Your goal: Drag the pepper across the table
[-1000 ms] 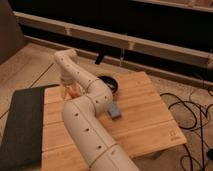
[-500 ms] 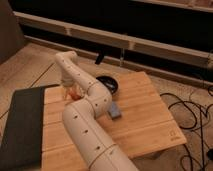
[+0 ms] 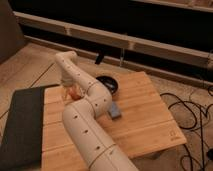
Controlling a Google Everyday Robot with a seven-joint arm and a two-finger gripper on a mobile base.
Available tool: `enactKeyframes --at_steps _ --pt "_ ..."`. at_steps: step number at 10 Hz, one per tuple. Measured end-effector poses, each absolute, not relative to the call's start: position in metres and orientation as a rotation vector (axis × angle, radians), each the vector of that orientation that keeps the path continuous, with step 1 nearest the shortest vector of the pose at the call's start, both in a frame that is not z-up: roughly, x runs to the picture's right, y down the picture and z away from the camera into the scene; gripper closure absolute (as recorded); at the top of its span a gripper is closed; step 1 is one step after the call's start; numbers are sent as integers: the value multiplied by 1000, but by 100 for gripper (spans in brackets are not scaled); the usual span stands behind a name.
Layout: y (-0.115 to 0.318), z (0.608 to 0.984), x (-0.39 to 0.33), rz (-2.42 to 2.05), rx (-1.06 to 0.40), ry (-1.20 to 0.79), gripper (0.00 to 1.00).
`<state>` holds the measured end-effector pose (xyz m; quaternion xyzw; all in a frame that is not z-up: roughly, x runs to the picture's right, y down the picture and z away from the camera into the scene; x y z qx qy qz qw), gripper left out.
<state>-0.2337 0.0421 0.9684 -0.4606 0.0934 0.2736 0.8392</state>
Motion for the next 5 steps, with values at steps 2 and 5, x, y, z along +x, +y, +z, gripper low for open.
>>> enactKeyframes --at_steps 2,5 --pt "42 969 -233 578 -973 199 41" --pt "27 982 -228 534 -881 192 41"
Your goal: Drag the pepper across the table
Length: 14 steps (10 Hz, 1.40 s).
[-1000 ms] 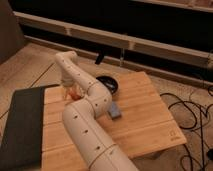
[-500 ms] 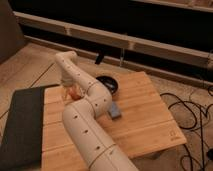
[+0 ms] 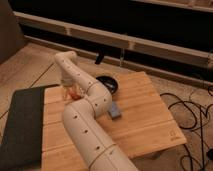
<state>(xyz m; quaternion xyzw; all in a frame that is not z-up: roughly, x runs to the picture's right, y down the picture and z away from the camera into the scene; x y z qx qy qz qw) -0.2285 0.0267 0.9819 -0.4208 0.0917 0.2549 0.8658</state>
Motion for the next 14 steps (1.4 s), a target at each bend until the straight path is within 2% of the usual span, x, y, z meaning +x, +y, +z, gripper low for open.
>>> enactKeyframes --at_steps 3,8,9,12,13,14 --pt "13 998 -231 489 -789 176 41" --pt "24 1002 -231 556 -827 164 41" --pt "22 1003 -227 575 -823 170 45" --pt "19 1006 -218 588 -797 191 74" --pt "20 1006 -220 583 -794 194 88" --pt "20 1006 -220 581 -792 194 94"
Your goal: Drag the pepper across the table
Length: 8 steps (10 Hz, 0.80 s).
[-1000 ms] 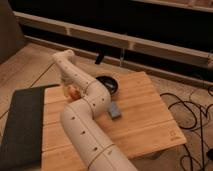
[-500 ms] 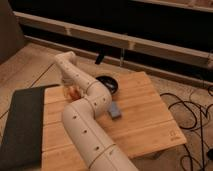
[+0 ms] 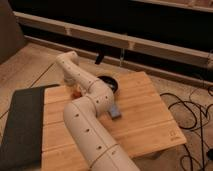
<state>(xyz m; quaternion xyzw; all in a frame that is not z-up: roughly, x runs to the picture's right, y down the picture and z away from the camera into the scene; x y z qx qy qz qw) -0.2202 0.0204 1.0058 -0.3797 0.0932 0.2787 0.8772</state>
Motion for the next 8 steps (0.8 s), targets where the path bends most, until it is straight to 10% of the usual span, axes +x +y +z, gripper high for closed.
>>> enactKeyframes --at_steps 8 --pt "29 995 -232 524 -792 183 100"
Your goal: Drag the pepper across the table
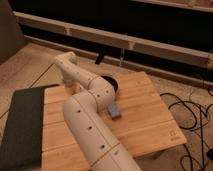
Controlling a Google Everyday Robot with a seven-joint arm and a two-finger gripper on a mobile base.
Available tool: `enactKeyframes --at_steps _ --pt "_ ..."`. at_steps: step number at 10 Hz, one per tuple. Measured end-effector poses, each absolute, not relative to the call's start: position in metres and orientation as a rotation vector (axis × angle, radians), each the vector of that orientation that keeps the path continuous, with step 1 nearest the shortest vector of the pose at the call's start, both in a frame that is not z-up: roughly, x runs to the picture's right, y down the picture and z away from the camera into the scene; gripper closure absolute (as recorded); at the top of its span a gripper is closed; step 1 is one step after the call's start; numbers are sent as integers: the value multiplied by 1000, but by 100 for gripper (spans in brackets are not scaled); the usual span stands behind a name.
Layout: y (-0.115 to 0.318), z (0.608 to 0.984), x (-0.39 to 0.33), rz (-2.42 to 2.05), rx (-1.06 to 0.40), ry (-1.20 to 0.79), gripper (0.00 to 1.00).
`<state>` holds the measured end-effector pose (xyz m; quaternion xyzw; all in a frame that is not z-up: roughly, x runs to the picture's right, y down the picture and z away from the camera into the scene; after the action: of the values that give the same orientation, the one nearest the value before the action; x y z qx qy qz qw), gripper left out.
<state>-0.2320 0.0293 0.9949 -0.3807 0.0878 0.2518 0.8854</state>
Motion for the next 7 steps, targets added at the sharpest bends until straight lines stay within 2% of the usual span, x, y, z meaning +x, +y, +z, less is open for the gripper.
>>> enactKeyframes --at_steps 7 --pt "57 968 -338 204 -781 151 100"
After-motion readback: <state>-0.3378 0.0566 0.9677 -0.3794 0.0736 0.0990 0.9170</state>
